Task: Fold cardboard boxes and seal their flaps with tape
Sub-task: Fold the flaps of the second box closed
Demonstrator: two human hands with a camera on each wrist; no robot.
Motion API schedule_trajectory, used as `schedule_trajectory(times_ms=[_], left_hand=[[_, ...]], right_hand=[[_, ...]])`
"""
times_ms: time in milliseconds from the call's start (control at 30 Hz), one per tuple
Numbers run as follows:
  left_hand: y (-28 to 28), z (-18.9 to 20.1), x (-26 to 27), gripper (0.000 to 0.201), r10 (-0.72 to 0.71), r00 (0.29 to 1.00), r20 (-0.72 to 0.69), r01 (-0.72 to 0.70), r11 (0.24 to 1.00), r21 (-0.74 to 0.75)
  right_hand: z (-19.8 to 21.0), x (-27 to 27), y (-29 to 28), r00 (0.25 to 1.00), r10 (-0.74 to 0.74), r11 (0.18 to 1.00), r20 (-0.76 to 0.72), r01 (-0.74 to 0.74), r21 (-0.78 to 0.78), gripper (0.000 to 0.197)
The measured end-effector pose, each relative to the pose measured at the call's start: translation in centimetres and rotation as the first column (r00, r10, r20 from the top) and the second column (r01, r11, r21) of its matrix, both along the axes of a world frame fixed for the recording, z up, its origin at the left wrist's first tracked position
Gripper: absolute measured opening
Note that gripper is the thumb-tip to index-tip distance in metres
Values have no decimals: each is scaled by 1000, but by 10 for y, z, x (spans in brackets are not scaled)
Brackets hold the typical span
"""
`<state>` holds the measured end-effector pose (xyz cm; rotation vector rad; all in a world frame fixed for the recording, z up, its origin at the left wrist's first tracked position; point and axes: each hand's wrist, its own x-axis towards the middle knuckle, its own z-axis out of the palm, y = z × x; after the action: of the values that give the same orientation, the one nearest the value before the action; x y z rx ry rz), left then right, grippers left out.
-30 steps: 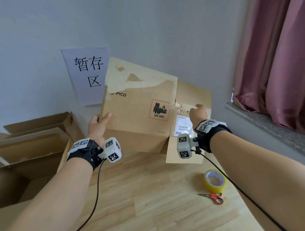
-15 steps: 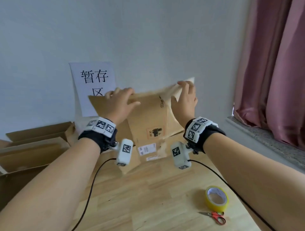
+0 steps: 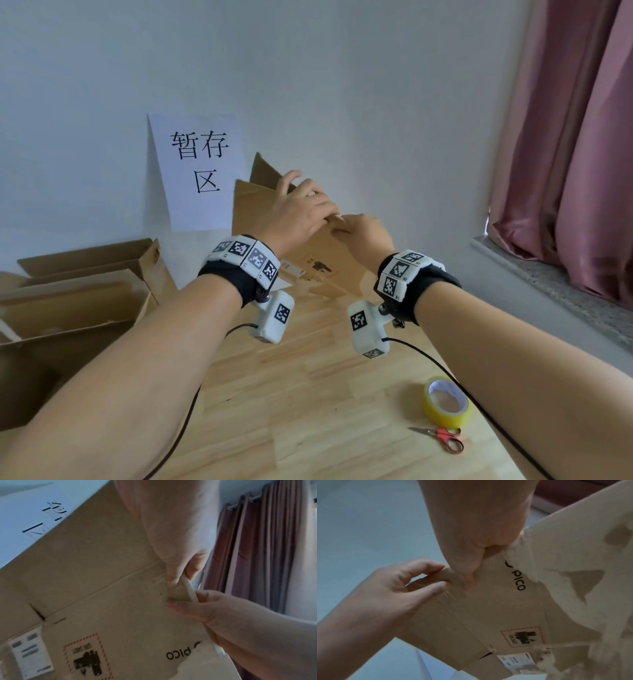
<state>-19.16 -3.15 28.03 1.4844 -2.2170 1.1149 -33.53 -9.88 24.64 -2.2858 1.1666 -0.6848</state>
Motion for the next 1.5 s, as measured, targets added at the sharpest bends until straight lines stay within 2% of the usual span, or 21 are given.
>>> schedule_trajectory(times_ms=[67, 133, 233, 300, 367, 433, 500, 567, 633, 700, 767, 867, 933, 1033, 1133, 1200, 1367, 1500], left_hand=[[3, -1, 5, 35, -2, 997, -79, -7, 994, -106], [8, -1, 13, 50, 23, 981, -194, -62, 978, -201], [17, -2, 31, 63, 90, 923, -374, -194, 949, -250], [20, -7, 44, 72, 125, 834, -538, -249, 954, -164], [22, -16, 56, 77, 223, 704, -674, -291, 957, 12], [23, -23, 69, 80, 378, 616, -691, -324, 921, 216], [22, -29, 80, 77, 470, 598, -650, -320, 883, 344], [20, -30, 87, 69, 479, 594, -646, -269, 875, 402], [19, -28, 90, 56, 487, 541, -686, -227, 870, 439], [19, -26, 91, 36, 536, 507, -675, -286, 843, 455], [18, -27, 91, 20, 574, 556, -601, -346, 817, 461], [16, -39, 90, 19, 573, 637, -517, -285, 797, 532], [17, -46, 86, 22, 535, 636, -555, -259, 826, 500], [17, -51, 80, 28, 510, 647, -567, -287, 851, 439], [17, -52, 79, 25, 500, 665, -555, -243, 847, 472], [19, -54, 78, 22, 512, 672, -536, -233, 832, 503], [24, -61, 70, 21, 549, 733, -402, -324, 801, 504], [29, -63, 72, 23, 547, 734, -402, -335, 807, 486]], right_hand=[[-9, -8, -2, 996, -54, 998, 78, 53, 15, 25], [-17, -15, -3, 986, -98, 995, 136, 94, 42, 20], [-30, -22, -6, 958, -162, 981, 237, 129, 147, 19], [-38, -29, -9, 918, -206, 961, 339, 126, 244, 18], [-47, -37, -7, 880, -249, 937, 406, 112, 331, 16], [-53, -42, -1, 847, -265, 913, 461, 67, 402, 11], [-60, -46, 2, 818, -275, 891, 506, 19, 453, 11], [-68, -49, 4, 804, -284, 870, 523, -13, 492, 8], [-76, -52, 6, 794, -295, 849, 531, -37, 527, 5], [-81, -53, 10, 778, -306, 833, 548, -60, 550, 4], [-82, -54, 14, 769, -319, 824, 554, -63, 563, 1], [-85, -52, 15, 761, -345, 822, 550, -37, 568, 10], [-88, -51, 13, 763, -354, 824, 541, -19, 567, 18], [-92, -52, 10, 802, -361, 811, 476, 18, 585, 6], [-101, -51, 5, 875, -370, 792, 312, 121, 598, 24], [-105, -49, 4, 892, -367, 772, 265, 134, 621, 32], [-92, -49, 5, 819, -419, 736, 393, 53, 675, 26], [-91, -48, 1, 746, -489, 680, 453, 1, 733, 30]])
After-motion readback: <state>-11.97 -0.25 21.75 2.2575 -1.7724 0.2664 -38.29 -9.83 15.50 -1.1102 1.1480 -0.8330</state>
